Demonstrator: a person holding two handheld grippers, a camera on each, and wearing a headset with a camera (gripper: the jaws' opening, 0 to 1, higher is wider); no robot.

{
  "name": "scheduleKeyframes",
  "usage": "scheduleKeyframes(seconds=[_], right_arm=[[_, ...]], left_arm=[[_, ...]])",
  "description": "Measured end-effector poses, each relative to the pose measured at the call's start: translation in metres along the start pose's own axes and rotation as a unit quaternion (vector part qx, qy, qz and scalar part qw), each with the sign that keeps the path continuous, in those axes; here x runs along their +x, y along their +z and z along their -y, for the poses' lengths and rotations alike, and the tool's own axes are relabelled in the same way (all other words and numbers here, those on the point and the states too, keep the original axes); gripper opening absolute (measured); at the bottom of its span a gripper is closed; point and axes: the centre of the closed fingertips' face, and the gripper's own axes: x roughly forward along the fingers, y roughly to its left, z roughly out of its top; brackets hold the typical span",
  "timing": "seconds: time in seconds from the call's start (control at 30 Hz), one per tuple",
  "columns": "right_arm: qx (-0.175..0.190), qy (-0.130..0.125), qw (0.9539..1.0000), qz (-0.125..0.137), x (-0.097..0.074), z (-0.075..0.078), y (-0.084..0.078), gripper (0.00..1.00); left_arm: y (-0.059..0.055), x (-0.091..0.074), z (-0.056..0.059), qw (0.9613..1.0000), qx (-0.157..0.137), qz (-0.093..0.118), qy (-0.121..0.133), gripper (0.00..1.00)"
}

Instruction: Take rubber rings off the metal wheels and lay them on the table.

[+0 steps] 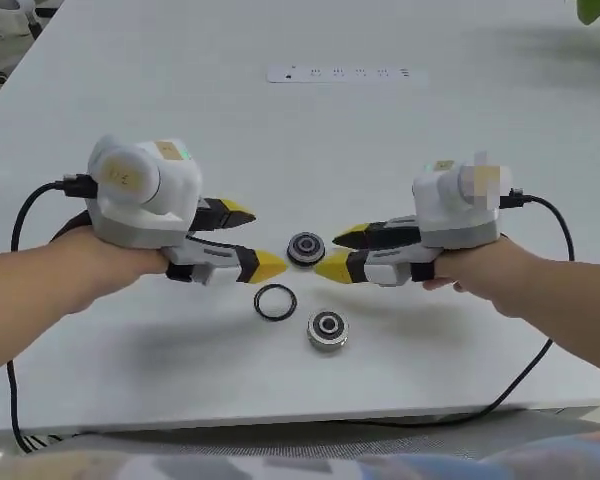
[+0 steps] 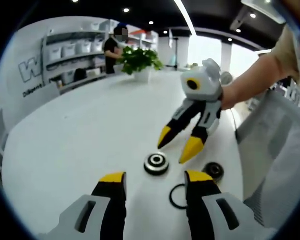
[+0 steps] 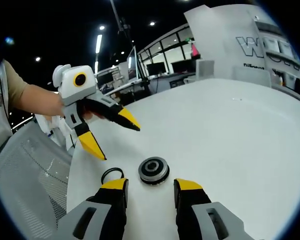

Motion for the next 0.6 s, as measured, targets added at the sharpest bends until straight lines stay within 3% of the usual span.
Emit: scheduleKeyframes(seconds=[0.6], right_arm=[[-0.018,0.001,0.9998,0.0,0.002,0.004,-0.001,0.39]], left_arm=[[0.005,0.024,0.005,0.9997,0.001,-0.009,-0.021,0.36]])
